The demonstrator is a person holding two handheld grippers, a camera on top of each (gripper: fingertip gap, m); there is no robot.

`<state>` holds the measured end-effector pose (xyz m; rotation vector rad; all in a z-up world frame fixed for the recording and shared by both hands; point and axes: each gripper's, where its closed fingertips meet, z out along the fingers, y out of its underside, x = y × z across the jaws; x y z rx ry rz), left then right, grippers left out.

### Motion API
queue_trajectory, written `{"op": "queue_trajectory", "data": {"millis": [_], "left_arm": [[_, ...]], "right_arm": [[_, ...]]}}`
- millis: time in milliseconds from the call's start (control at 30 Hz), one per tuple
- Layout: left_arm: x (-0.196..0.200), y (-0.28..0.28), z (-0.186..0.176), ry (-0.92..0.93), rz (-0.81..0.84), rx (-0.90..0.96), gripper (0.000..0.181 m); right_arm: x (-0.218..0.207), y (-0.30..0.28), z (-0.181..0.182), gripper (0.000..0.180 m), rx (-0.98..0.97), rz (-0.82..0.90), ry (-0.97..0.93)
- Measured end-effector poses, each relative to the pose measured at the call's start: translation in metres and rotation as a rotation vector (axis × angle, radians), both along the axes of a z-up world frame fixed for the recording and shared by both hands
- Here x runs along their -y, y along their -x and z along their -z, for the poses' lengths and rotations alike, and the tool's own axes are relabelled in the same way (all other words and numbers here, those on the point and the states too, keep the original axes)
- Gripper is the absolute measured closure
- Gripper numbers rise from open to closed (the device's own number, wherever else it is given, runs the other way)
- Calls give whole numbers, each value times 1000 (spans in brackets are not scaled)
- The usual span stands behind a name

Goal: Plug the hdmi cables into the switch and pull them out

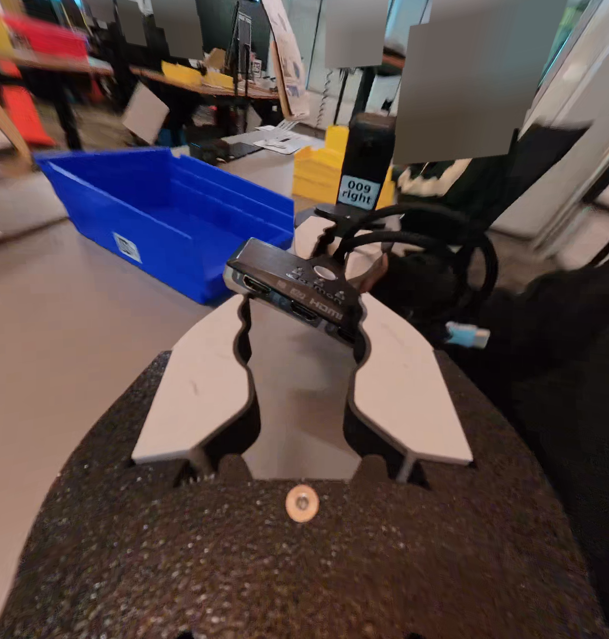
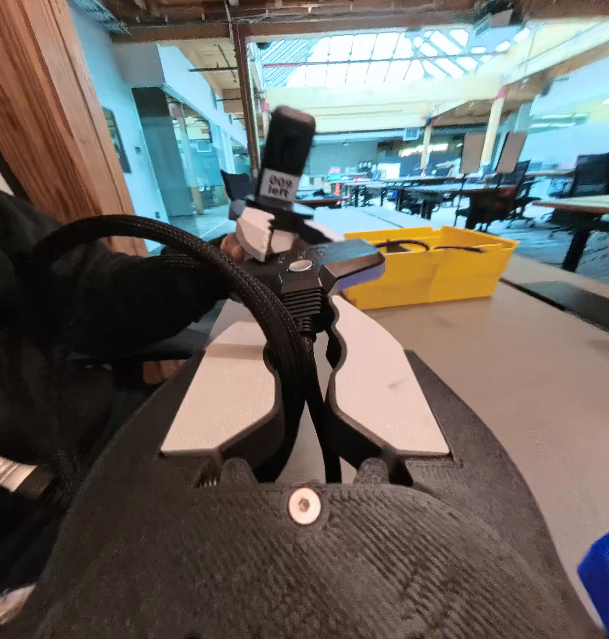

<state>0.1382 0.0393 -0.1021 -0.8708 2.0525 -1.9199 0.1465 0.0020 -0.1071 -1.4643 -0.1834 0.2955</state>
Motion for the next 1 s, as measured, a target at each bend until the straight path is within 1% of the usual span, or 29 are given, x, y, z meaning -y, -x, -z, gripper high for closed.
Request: {"op": "queue_trajectory", "data": {"millis": [67, 100, 133, 167, 200, 233, 267, 333, 367, 433, 500, 533, 567, 600, 633, 667, 767, 833, 933, 1000], "left_arm": [[-2, -1, -3, -118, -66, 131, 119], [-9, -6, -7, -172, -144, 214, 107], [-19, -9, -17, -228, -239, 337, 100], [-29, -8, -30, -260, -329, 481, 105], [-32, -1, -43, -272, -369, 616, 113], [-28, 9, -49, -288, -346, 715, 120], [-22, 14, -46, -325, -308, 751, 122], [-12, 14, -23, -446, -233, 714, 112], [-8, 15, -14, -502, -206, 726, 106], [-2, 15, -9, -607, -225, 840, 110], [1, 13, 3, -728, -227, 892, 114], [3, 11, 7, -767, -240, 913, 119], [5, 11, 9, -792, -247, 954, 128], [7, 10, 9, -820, -268, 1003, 142], [5, 8, 8, -864, -316, 1048, 149], [3, 5, 8, -905, -363, 1074, 150], [-2, 0, 13, -872, -467, 1015, 149], [-6, -2, 12, -880, -539, 1013, 150], [-8, -1, 3, -819, -595, 1001, 150], [-10, -1, 2, -814, -604, 1001, 150]], "right_arm": [[0, 1, 6, 157, 8, -17, 7], [0, -1, 8, 157, -5, -12, 28], [-1, -6, 11, 157, -42, 5, 55], [-1, -13, 12, 157, -78, 31, 60], [1, -15, 13, 157, -102, 23, 56], [3, -14, 14, 157, -114, 0, 42], [4, -13, 13, 157, -126, -7, 34], [5, -10, 16, 157, -156, -32, 75], [5, -7, 15, 157, -160, -42, 83], [4, -2, 15, 157, -182, -60, 101], [4, 6, 8, 157, -203, -97, 69], [4, 9, 7, 157, -219, -104, 69], [3, 13, 9, 157, -239, -118, 91], [1, 18, 13, 157, -247, -131, 114], [-1, 21, 15, 157, -244, -130, 127], [-3, 20, 15, 157, -257, -106, 123], [-5, 15, 16, 157, -289, -63, 115], [-8, 11, 15, 156, -273, -11, 89], [-10, 10, 4, 155, -277, 12, -15], [-12, 9, 0, 155, -286, 24, -46]]}}
